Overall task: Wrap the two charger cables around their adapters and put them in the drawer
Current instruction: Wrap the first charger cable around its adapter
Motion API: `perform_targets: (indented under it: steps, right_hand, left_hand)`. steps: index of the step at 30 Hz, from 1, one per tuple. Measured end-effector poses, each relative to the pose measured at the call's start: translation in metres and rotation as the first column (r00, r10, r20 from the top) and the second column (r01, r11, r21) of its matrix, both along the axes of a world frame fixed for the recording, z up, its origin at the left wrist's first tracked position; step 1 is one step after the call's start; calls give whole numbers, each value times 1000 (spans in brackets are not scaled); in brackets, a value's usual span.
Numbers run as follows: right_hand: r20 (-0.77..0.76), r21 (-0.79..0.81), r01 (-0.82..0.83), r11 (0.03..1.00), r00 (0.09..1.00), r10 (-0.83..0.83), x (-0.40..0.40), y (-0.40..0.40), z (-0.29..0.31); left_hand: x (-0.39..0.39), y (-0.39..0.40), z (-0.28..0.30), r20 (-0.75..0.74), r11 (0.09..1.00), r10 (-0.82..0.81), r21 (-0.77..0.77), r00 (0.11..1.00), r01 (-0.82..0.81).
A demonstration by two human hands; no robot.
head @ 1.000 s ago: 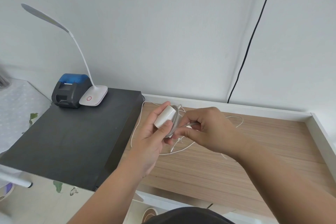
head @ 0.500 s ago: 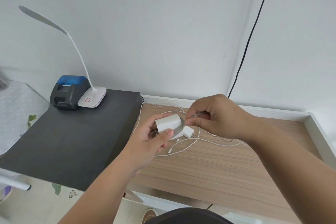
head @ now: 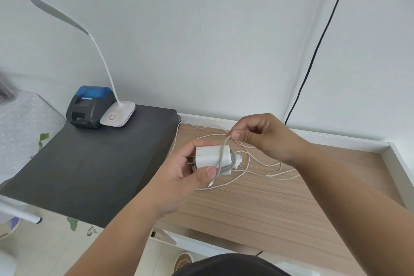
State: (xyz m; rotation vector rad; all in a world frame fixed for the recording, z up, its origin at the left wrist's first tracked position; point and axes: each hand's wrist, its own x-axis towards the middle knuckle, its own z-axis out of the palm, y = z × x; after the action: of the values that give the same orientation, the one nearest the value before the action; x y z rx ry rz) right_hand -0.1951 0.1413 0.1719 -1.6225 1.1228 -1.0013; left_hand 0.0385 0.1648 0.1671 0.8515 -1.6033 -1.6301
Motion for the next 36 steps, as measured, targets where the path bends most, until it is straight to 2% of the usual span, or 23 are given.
perform_targets:
  steps: [3,7,11,14,18,20,22,24,28,32,36]
  right_hand:
    - [153,143,63,988,985,-85,7,6,-10]
    - [282,276,76,958,947,-157,23,14,-25]
    - [326,318,122,940,917,-230,30,22,-34]
    - [237,304,225,926,923,-302,36,29,-35]
    - [33,195,309,931,947,-321,43,32,-37]
    - [-61,148,306,940,952,-301,39,34,-33]
    - [-142,86,285,955,952,-271,34,36,-24]
    - [-222,19,286,958,935,-275,26,36,-14]
    - [-316,-31,314,949,898,-307,7,23,9]
    - [-181,71,306,950,940,-289,-12,16,25]
    - [97,277,210,938,965,-245,-30,10,32]
  left_hand:
    - [-2,1,-2,-4,1000,22,8,1000,-22]
    - [-7,2,-4,-19,999,45,6,999,-45]
    - [-12,-7,-3,-171,986,160,-26,972,-167]
    - [-23,-22,-6,-269,944,328,57,906,-325]
    - [-37,-43,-11,-247,882,470,111,847,-457]
    - [-38,-52,-15,-204,864,502,73,841,-498]
    - [-36,-59,-20,-105,841,529,-66,842,-536]
    - [-34,-62,-24,42,818,529,-292,848,-496]
    - [-36,-62,-29,260,748,463,-628,847,-216]
    - [-39,-61,-24,335,705,420,-706,844,-71]
    - [-35,-60,-13,397,802,235,-595,887,54]
